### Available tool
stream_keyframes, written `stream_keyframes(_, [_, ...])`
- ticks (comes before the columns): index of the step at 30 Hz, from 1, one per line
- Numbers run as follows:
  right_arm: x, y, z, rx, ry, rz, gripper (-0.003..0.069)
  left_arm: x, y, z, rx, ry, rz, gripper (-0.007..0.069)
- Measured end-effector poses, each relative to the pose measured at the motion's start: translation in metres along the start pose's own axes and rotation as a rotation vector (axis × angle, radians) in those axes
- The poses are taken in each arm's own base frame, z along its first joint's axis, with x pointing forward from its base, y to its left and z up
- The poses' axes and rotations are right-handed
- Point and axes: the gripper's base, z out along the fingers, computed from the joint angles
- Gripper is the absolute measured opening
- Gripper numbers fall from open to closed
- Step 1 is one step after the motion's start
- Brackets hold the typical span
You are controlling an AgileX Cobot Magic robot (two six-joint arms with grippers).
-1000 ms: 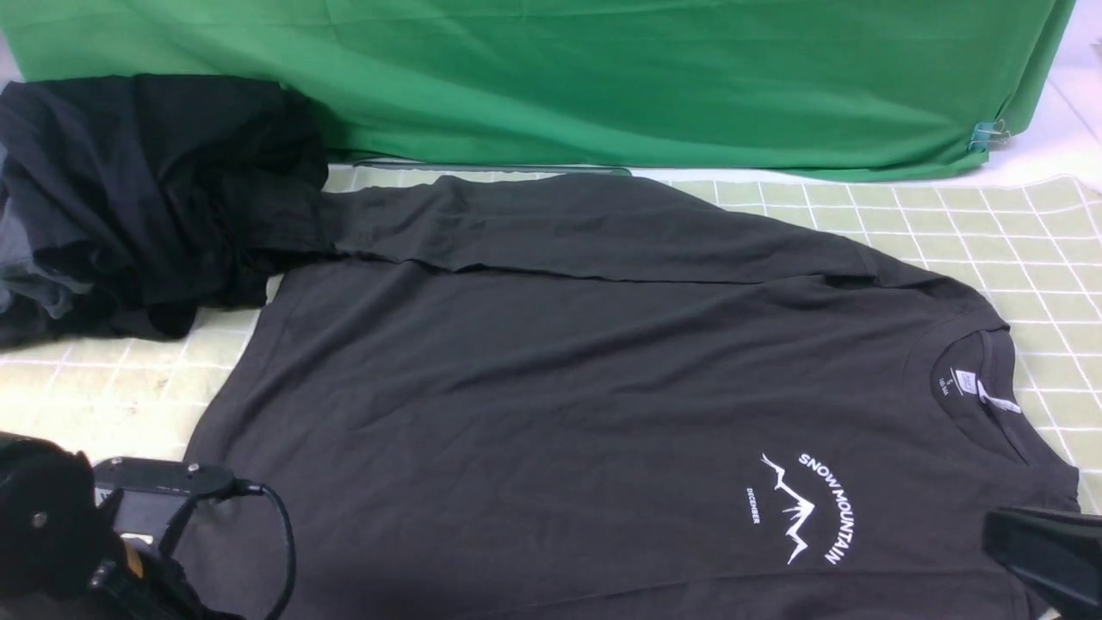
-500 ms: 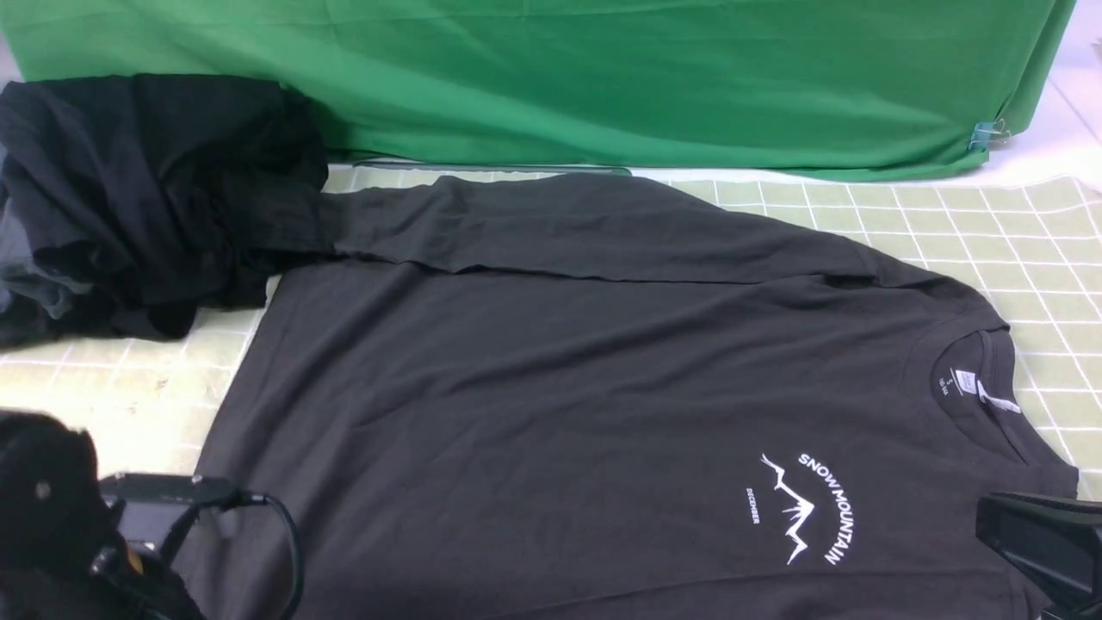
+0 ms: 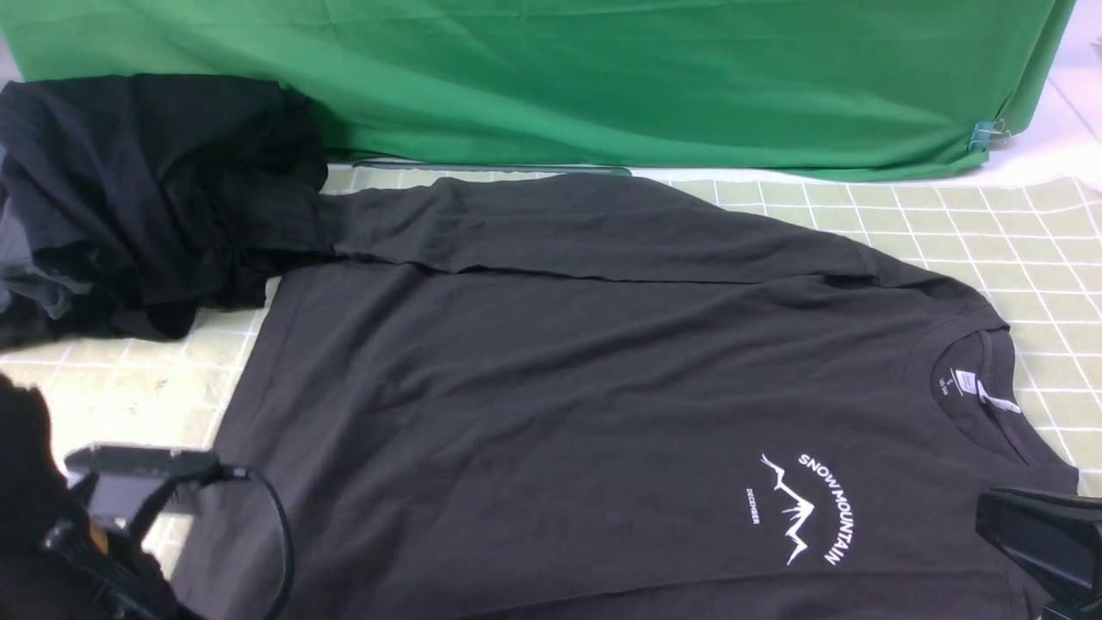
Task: Fold a long-sleeved shirt over a green coffee tablecloth.
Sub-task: 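Grasp the left edge of the dark T-shirt lying flat on the table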
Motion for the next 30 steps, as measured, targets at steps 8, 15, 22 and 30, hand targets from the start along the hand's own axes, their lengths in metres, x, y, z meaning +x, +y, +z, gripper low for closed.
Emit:
stream_keyframes(8, [-0.003,0.0,0.0,-0.004,-0.028,0.001,0.001,0.007,0.002,0.013,-0.003,-0.005,0.005,0.0256])
stream_keyframes(15, [-0.001,0.0,0.001,-0.002,-0.022,0.002,0.001,0.0,0.003,0.015,-0.012,-0.093,0.019,0.0247])
stream_keyframes(22, [0.0,-0.001,0.002,-0.001,-0.019,0.004,0.001,-0.006,0.007,0.017,-0.057,-0.136,0.05,0.0246])
stream_keyframes(30, [0.0,-0.001,0.002,-0.001,-0.019,0.005,0.001,-0.008,0.004,0.028,-0.02,-0.065,0.008,0.0233])
